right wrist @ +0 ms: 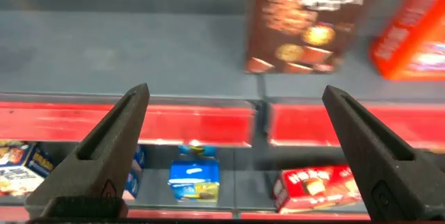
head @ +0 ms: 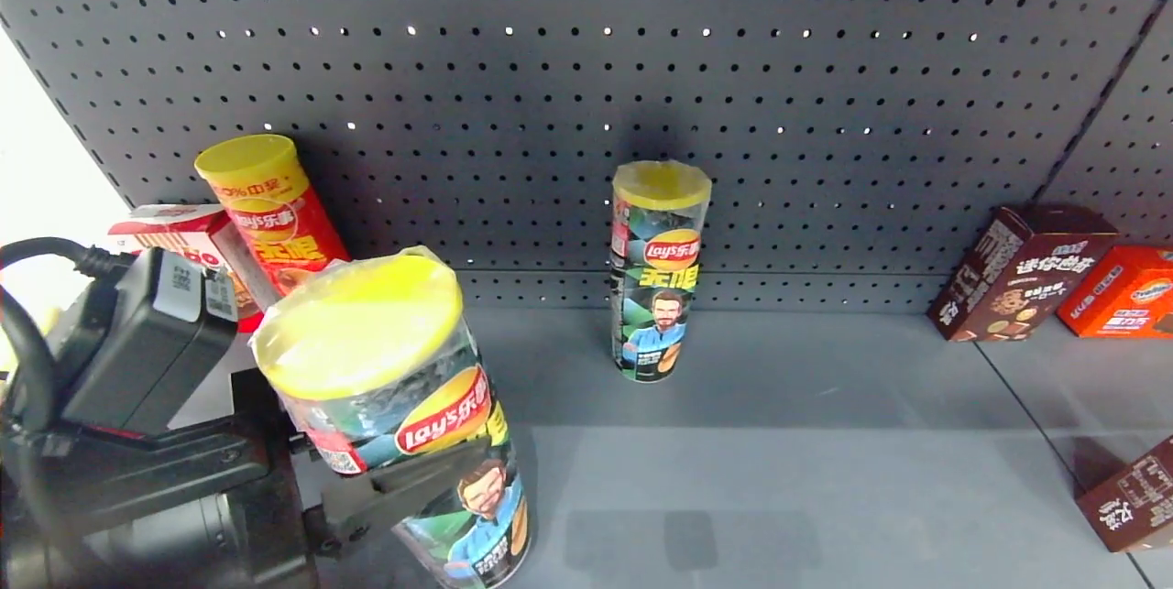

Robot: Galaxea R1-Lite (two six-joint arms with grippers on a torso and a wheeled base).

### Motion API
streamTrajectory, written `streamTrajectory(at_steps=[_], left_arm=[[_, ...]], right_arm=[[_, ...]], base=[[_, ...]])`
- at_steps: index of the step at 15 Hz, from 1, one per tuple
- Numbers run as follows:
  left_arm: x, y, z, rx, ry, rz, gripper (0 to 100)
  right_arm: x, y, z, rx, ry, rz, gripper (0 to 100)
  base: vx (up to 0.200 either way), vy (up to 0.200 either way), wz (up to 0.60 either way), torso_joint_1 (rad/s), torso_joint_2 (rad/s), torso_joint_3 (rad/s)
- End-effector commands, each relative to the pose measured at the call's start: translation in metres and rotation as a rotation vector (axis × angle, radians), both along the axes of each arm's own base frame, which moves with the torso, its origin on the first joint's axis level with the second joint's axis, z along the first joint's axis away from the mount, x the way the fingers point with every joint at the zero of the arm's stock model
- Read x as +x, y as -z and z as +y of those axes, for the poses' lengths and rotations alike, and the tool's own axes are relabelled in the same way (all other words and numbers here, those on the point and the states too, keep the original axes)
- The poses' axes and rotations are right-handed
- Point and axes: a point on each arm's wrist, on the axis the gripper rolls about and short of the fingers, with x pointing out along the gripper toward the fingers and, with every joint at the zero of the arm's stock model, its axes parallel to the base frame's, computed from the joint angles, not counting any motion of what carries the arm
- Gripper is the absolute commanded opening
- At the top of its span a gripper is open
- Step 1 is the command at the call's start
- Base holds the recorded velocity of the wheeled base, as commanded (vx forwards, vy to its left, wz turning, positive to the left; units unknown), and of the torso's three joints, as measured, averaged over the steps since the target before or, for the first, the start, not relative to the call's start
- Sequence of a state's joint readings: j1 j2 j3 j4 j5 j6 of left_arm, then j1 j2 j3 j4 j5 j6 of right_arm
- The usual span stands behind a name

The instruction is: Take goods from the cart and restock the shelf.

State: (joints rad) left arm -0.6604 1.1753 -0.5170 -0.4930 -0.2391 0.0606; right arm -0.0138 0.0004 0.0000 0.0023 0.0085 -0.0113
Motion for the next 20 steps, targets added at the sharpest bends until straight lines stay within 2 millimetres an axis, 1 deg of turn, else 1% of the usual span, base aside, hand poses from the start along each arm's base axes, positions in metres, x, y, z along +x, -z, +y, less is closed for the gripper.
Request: streamTrajectory(at_steps=[1,2,3,4,5,6,8,9,10,12,13,14,15,16,18,20], left_arm=[[0.001,0.0,0.002,0.0,-0.011,-0.001,0],[0.001,0.0,0.002,-0.001,-0.013,0.0,0],[0.002,0.0,0.002,0.0,-0.013,0.002,0],[0.003,0.001,0.0,0.004,-0.007,0.007,0],[0.004,0.005,-0.001,0.015,-0.007,0.02,0],[0.004,0.006,-0.001,0.014,-0.005,0.018,0],[0.002,0.004,-0.002,0.005,0.004,0.004,0],[0.002,0.005,-0.001,0.006,0.001,0.005,0],[0.002,0.007,0.0,0.011,-0.003,0.011,0],[0.001,0.008,0.001,0.011,-0.004,0.015,0],[0.001,0.01,0.001,0.014,-0.008,0.018,0],[0.0,0.01,0.002,0.013,-0.01,0.017,0],[-0.002,0.007,0.004,0.006,-0.01,0.007,0],[-0.002,0.007,0.005,0.004,-0.013,0.005,0],[-0.003,0.006,0.005,0.0,-0.015,0.001,0],[-0.003,0.006,0.005,-0.001,-0.013,0.001,0]], right_arm=[[0.0,0.0,0.0,-0.001,-0.002,0.002,100],[0.0,-0.001,0.0,-0.009,-0.007,0.003,100],[-0.008,-0.05,0.001,-0.003,-0.091,-0.098,100],[0.006,-0.098,0.002,0.035,-0.147,-0.043,100],[0.019,-0.129,0.002,0.044,-0.189,-0.055,100],[0.022,-0.148,0.003,0.003,-0.246,-0.097,100],[0.045,-0.16,0.006,-0.115,-0.301,-0.056,100],[0.053,-0.163,0.007,-0.14,-0.318,-0.046,100],[0.068,-0.167,0.012,-0.167,-0.39,-0.035,100],[0.087,-0.169,0.024,-0.181,-0.521,-0.033,100],[0.098,-0.166,0.031,-0.185,-0.565,0.011,100],[0.104,-0.165,0.034,-0.186,-0.579,0.03,100],[0.118,-0.172,0.041,-0.187,-0.592,0.041,100],[0.129,-0.177,0.045,-0.185,-0.593,0.045,100],[0.154,-0.186,0.053,-0.186,-0.558,0.077,100],[0.169,-0.197,0.059,-0.188,-0.553,0.091,100]], base=[[0.0,0.0,0.0,0.0,0.0,0.0],[0.0,0.0,0.0,0.0,0.0,0.0],[0.0,0.0,0.0,0.0,0.0,0.0],[0.0,0.0,0.0,0.0,0.0,0.0],[0.0,0.0,0.0,0.0,0.0,0.0],[0.0,0.0,0.0,0.0,0.0,0.0],[0.0,0.0,0.0,0.0,0.0,0.0],[0.0,0.0,0.0,0.0,0.0,0.0],[0.0,0.0,0.0,0.0,0.0,0.0],[0.0,0.0,0.0,0.0,0.0,0.0],[0.0,0.0,0.0,0.0,0.0,0.0],[0.0,0.0,0.0,0.0,0.0,0.0],[0.0,0.0,0.0,0.0,0.0,0.0],[0.0,0.0,0.0,0.0,0.0,0.0],[0.0,0.0,0.0,0.0,0.0,0.0],[0.0,0.0,0.0,0.0,0.0,0.0]])
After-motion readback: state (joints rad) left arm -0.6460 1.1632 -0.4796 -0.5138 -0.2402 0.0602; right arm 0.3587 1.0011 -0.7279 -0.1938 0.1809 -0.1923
